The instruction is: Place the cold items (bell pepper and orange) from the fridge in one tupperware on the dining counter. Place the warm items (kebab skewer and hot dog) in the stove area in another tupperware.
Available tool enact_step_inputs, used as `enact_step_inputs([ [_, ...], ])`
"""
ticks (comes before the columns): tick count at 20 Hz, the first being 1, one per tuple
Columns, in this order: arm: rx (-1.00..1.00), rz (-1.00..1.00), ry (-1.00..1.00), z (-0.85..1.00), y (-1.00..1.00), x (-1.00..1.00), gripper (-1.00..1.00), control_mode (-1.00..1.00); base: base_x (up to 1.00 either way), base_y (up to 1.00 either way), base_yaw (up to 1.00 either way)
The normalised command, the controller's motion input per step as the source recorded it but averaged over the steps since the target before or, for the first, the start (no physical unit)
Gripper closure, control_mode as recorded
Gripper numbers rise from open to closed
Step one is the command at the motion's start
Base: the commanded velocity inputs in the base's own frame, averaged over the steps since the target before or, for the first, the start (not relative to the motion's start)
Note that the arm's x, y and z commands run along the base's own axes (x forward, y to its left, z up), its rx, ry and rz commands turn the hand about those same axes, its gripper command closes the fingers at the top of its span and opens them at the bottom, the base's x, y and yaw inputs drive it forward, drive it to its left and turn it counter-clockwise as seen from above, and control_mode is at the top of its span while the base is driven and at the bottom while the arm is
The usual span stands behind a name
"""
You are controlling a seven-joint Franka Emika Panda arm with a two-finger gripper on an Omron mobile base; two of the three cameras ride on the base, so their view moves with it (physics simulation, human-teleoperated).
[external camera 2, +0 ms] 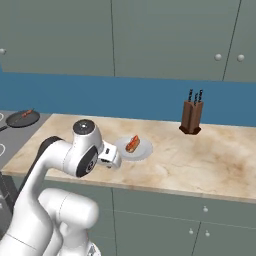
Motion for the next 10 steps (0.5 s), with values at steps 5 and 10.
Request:
enact_step_inputs([
  [5,-0.15,-0.05,-0.01,-0.10,-0.14,0.91,-1.00,-1.00,0.00,0.00,0.00],
  [10,-0.07,-0.01,0.19,0.11,-0.44,0.93,-1.00,-1.00,0.00,0.00,0.00],
])
